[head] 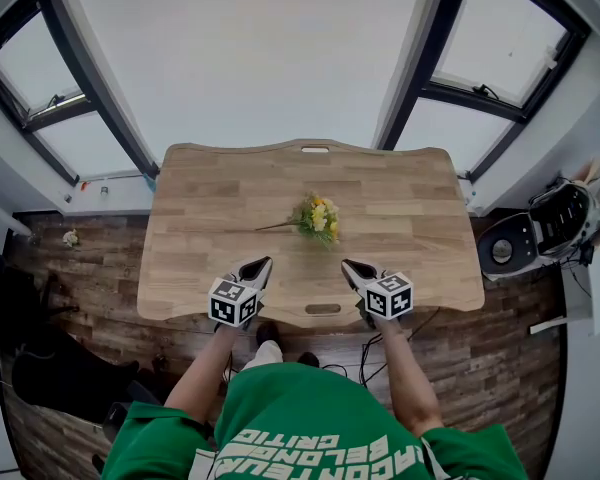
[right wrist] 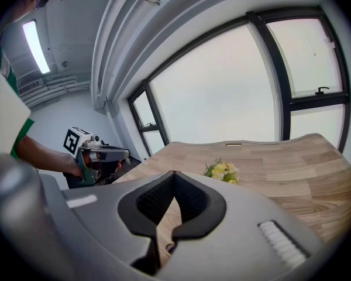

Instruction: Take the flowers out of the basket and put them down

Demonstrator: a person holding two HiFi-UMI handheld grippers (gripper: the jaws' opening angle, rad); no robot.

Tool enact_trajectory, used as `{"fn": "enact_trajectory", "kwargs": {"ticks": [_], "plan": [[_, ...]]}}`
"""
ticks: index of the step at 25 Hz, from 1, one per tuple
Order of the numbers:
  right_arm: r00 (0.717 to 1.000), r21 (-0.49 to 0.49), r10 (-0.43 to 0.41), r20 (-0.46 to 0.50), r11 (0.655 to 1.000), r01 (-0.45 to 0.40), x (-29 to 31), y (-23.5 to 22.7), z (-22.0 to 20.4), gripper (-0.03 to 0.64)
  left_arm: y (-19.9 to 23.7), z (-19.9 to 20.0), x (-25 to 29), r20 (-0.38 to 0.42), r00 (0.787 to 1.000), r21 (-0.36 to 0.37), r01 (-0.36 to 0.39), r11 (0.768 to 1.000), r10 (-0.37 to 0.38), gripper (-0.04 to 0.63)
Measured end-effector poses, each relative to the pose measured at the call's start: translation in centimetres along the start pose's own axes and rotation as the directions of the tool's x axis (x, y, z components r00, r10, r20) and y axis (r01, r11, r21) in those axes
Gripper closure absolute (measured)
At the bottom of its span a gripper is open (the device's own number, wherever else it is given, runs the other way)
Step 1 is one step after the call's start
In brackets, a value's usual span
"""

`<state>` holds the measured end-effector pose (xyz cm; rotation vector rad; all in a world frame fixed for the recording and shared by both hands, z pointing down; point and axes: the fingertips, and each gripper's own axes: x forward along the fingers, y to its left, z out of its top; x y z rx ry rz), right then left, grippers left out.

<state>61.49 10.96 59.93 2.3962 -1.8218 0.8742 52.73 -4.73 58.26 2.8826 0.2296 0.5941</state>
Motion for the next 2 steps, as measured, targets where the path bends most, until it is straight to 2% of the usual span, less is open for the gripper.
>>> {"fn": "enact_trajectory", "kwargs": {"ticks": [2], "plan": [[1.0,0.001,0.001,-0.001,1.0,-0.001,0.07,0.03,-0.16,0.612,0.03,-0.1,-0.02,-0.001,1.0,-0.001,0.0,1.0,0.0,0.578]]}}
